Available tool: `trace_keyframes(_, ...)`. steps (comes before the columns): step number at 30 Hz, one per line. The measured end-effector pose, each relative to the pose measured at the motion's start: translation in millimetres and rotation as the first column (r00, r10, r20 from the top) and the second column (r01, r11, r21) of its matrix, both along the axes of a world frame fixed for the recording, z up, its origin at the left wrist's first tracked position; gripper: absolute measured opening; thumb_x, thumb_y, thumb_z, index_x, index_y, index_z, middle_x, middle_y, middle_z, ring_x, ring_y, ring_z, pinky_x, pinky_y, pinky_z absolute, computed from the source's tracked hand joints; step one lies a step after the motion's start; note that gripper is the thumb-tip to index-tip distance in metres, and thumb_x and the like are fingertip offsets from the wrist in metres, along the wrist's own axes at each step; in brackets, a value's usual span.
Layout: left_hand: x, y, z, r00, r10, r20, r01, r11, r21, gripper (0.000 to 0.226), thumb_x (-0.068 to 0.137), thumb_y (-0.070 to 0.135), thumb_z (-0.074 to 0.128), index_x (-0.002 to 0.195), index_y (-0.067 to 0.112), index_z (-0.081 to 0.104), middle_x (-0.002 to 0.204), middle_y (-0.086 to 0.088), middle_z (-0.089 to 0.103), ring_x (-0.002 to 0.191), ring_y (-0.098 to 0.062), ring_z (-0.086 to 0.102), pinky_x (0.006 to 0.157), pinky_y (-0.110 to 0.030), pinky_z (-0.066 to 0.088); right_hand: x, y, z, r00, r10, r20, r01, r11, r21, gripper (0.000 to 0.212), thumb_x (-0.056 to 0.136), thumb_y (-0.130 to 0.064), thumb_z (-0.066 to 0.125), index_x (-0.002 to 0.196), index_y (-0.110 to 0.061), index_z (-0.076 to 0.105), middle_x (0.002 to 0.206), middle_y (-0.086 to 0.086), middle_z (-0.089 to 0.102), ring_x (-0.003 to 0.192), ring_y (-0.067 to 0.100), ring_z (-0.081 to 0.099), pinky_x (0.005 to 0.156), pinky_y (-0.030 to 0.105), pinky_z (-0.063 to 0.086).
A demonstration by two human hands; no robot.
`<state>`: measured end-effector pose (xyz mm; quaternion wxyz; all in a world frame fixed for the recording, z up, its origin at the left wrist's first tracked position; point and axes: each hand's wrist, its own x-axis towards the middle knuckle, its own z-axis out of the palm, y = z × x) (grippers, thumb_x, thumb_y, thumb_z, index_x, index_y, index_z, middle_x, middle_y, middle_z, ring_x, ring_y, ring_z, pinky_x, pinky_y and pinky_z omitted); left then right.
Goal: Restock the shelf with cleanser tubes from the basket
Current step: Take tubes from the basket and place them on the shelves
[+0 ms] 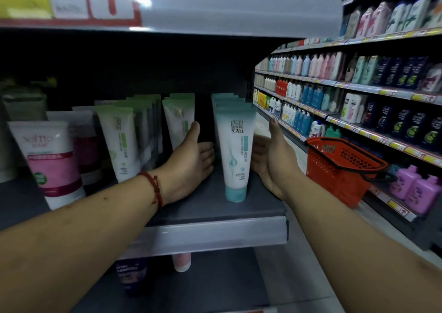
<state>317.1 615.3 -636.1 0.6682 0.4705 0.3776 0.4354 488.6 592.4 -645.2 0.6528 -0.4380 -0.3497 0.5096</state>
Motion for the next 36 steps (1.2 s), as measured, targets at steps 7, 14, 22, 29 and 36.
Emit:
trace_keyframes(7,-21,-72,25,0.954,0.184,-0.236,-0.154,0.978,0.139,0.042,0.106,0.040,0.044,0.125,0.007,0.061,0.119,-0.007,0.067,0.113,-0.023,0.063,0.105,-0.041,0.048,-6,-97,23,0.961,-0.266,0.070,0.254,0.956,0.144,0.050,0.108,-0.040,0.039,0.127,-0.003,0.066,0.121,0.008,0.073,0.105,0.015,0.073,0.104,0.039,0.054)
trace_keyframes(14,-59,-111,40,0.978,0.146,-0.149,-0.126,0.983,0.134,0.054,0.107,0.044,0.037,0.142,0.006,0.053,0.143,-0.013,0.059,0.134,-0.027,0.054,0.117,-0.039,0.037,-60,-170,51,0.950,-0.164,0.264,0.079,0.950,0.303,0.040,0.109,-0.028,0.040,0.115,-0.004,0.071,0.107,0.008,0.078,0.103,0.015,0.074,0.094,0.030,0.058)
trace_keyframes(22,-79,-113,27,0.989,0.099,-0.113,-0.089,0.992,0.088,0.069,0.103,0.057,0.034,0.154,0.011,0.040,0.156,-0.005,0.047,0.144,-0.017,0.043,0.124,-0.037,0.026,-112,-123,34,0.967,0.168,0.192,-0.182,0.982,0.059,0.061,0.105,-0.049,0.036,0.145,-0.006,0.051,0.148,0.007,0.056,0.135,0.015,0.053,0.120,0.038,0.035)
trace_keyframes(29,-131,-113,10,0.962,0.259,-0.092,-0.246,0.960,0.133,0.044,0.107,0.037,0.040,0.102,0.009,0.073,0.109,-0.010,0.078,0.104,-0.019,0.072,0.092,-0.031,0.053,-148,-110,24,0.969,0.199,0.148,-0.195,0.980,-0.046,0.059,0.107,-0.046,0.034,0.141,-0.002,0.054,0.145,0.011,0.058,0.133,0.020,0.055,0.116,0.036,0.040)
trace_keyframes(36,-157,-103,-4,0.906,0.407,-0.117,-0.379,0.902,0.207,0.032,0.098,0.054,0.051,0.078,0.037,0.070,0.093,0.017,0.076,0.099,-0.007,0.063,0.109,-0.036,0.044,-188,-102,19,0.970,0.145,0.196,-0.141,0.989,-0.033,0.066,0.103,-0.055,0.037,0.150,-0.008,0.047,0.150,0.005,0.053,0.135,0.014,0.052,0.119,0.036,0.037)
